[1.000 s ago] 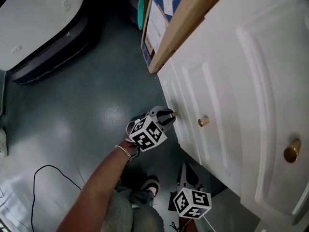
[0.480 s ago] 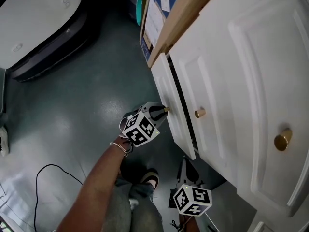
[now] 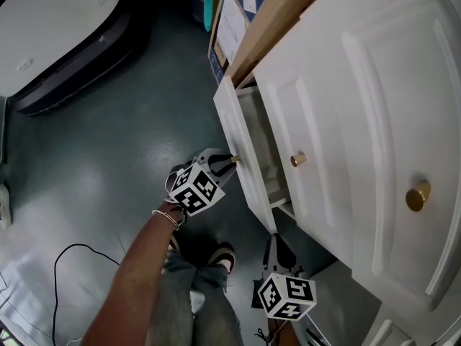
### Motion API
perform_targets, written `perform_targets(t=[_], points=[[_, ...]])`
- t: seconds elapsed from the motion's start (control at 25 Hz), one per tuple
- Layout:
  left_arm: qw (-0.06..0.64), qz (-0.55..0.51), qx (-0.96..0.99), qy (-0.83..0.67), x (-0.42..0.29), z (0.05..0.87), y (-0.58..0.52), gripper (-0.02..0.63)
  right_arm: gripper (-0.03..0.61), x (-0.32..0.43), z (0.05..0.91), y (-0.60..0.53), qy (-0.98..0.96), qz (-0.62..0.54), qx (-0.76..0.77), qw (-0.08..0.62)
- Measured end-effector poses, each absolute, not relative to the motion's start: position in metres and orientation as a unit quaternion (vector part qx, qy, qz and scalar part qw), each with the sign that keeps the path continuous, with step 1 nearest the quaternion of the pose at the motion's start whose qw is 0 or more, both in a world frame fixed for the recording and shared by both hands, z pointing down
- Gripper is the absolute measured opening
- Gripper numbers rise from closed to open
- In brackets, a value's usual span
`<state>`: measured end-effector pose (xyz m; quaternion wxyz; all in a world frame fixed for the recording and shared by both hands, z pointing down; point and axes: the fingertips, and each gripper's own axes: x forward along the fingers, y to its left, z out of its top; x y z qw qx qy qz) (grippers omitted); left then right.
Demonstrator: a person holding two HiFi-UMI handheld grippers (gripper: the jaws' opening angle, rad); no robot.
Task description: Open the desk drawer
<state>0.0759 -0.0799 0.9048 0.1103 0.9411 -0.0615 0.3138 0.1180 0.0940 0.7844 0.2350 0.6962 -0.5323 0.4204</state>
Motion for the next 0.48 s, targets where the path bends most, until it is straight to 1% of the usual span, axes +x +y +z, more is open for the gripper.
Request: perform_targets(t=[0.48], points=[[0.122,0.333,0.932,-0.069,0.043,0.906,-0.074,0.083,0.008,0.105,0.769,0.094,-0.523,0.420,0.697,0.252]])
